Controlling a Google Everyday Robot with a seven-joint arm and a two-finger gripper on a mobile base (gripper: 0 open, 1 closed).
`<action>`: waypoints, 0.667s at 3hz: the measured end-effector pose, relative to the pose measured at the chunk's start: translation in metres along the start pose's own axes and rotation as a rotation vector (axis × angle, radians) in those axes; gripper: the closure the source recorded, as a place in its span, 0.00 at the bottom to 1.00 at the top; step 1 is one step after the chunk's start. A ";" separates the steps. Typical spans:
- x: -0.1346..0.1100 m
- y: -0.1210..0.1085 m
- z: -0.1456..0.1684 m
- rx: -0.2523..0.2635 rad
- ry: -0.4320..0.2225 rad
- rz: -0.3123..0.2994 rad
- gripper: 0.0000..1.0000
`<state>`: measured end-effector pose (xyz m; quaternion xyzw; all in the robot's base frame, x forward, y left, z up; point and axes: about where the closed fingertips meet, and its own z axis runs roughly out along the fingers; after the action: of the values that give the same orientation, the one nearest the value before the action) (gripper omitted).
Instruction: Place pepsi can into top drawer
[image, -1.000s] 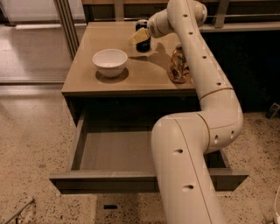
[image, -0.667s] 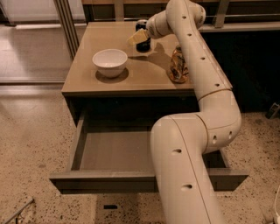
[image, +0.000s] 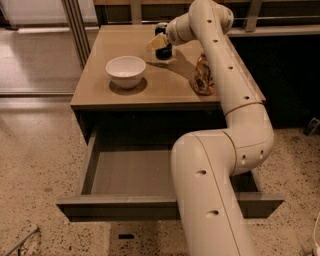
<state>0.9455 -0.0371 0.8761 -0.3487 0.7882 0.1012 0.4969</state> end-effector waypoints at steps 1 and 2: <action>0.000 0.000 0.000 0.000 0.000 0.000 0.42; 0.000 0.000 0.000 0.000 0.000 0.000 0.66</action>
Offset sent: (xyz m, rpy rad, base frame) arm 0.0000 0.0000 0.0000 0.0000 0.0000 0.0000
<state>0.9455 -0.0371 0.8760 -0.3487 0.7882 0.1012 0.4968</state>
